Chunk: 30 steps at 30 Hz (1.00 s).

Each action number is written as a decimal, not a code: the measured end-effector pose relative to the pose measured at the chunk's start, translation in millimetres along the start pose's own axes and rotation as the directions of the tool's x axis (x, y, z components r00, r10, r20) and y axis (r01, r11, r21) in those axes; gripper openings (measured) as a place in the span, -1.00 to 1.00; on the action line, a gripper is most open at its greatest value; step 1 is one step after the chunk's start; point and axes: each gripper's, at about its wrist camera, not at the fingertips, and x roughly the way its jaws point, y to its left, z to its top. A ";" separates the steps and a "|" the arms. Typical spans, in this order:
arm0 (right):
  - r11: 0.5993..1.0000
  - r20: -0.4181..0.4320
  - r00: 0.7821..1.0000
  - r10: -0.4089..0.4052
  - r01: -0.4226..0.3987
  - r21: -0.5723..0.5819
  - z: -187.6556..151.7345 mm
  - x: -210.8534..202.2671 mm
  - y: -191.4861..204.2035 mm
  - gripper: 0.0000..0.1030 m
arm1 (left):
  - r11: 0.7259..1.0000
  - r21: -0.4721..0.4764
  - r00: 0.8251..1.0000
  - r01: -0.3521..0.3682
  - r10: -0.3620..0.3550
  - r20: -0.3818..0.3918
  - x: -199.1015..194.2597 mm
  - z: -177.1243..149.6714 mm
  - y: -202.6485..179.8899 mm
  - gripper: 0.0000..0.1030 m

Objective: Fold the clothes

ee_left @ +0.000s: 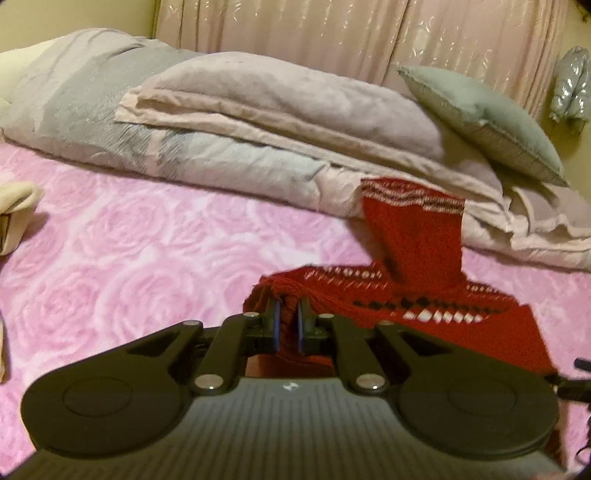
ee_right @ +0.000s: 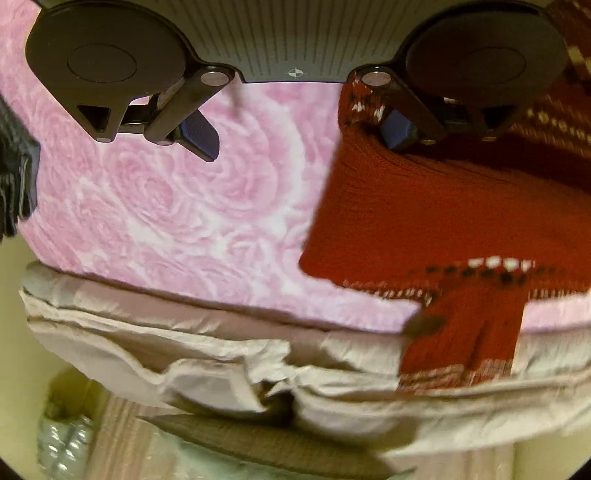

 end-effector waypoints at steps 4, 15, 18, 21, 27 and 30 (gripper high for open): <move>0.998 -0.101 0.993 -0.058 0.057 -0.013 -6.5 13.3 -3.2 0.75 | 0.999 -0.032 0.998 0.013 -0.015 -0.068 14.8 -13.7 10.5 -0.89; 0.997 -0.179 0.984 -0.010 -0.005 -0.081 -7.7 -2.3 -9.2 0.75 | 1.000 0.014 0.978 0.022 -0.018 -0.208 47.2 -34.0 16.9 -0.66; 0.994 -0.167 0.985 0.032 -0.049 -0.100 -1.3 -22.8 -13.2 0.75 | 1.000 -0.003 0.981 0.003 -0.003 -0.196 35.5 -26.4 26.7 -0.67; 0.991 -0.123 0.983 0.133 -0.136 -0.014 12.0 -36.0 -21.3 0.75 | 0.999 -0.051 0.991 0.001 -0.008 -0.133 19.0 -12.9 30.1 -0.74; 0.958 -0.106 0.956 0.273 -0.260 0.119 30.7 5.5 -9.3 -0.08 | 0.996 -0.014 0.975 0.084 -0.085 -0.206 50.6 -16.9 6.5 -0.76; 0.951 -0.186 0.940 0.286 -0.253 0.179 28.4 42.0 -7.0 -0.08 | 0.997 -0.067 0.969 0.043 -0.058 -0.241 72.5 -25.5 9.7 -0.77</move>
